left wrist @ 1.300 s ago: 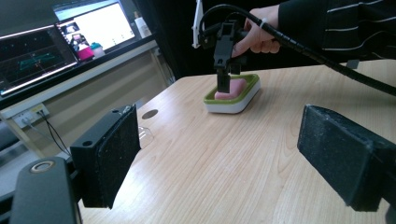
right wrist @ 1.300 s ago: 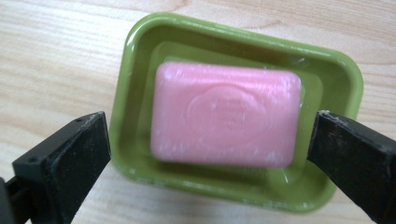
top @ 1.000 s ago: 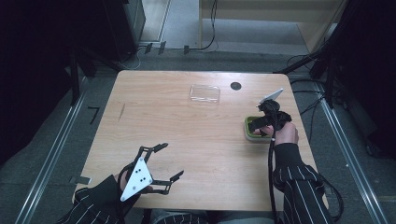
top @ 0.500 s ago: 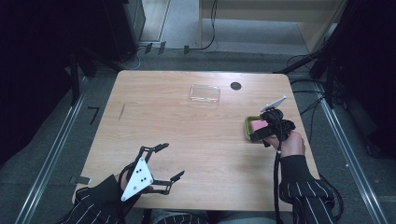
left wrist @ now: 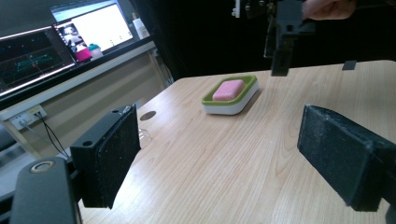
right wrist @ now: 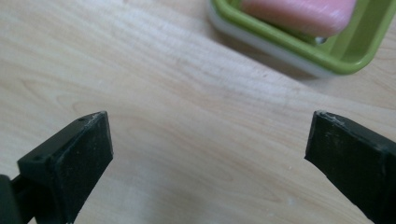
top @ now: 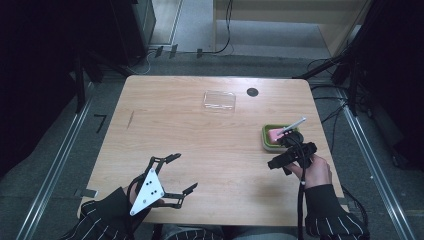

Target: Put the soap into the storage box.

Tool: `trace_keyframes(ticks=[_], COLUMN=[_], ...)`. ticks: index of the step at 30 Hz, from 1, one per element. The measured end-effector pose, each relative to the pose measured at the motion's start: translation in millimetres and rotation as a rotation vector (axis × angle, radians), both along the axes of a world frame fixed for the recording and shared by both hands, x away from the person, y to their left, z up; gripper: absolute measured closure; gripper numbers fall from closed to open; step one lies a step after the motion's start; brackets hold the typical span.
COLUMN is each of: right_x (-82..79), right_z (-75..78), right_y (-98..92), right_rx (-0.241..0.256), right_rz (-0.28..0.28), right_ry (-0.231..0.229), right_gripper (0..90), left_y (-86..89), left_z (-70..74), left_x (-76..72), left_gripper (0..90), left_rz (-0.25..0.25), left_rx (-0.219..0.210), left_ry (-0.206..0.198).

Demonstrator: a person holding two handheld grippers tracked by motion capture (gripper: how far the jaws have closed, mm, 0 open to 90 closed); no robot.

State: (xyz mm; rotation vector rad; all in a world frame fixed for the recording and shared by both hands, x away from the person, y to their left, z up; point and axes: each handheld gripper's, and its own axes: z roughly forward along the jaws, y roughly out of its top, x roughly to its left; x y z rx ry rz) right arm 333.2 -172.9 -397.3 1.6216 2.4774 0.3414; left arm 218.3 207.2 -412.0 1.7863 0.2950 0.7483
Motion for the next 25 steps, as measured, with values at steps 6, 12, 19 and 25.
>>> trace_keyframes(ticks=[6,12,19,25], right_x=[-19.4,-37.5,-49.0,-52.3], right_z=[-6.4,-24.2,-36.7,-47.9], right_y=[1.9,3.9,9.1,11.3], right_rx=[-0.022,-0.048,-0.065,-0.088], right_rz=[0.045,0.071,0.105,0.137], right_ry=[0.006,0.040,0.075,0.099], right_gripper=[4.1,5.8,6.7,6.8], left_y=[0.1,-0.4,-0.9,-1.1], left_z=[0.0,0.0,-0.3,-0.1], left_x=[0.0,-0.2,0.0,0.5], left_gripper=[13.5,13.6,13.6,13.5], left_rz=[0.000,0.002,0.000,0.001], left_rx=[0.000,-0.001,-0.003,0.002], left_ry=[-0.001,-0.001,-0.001,-0.001])
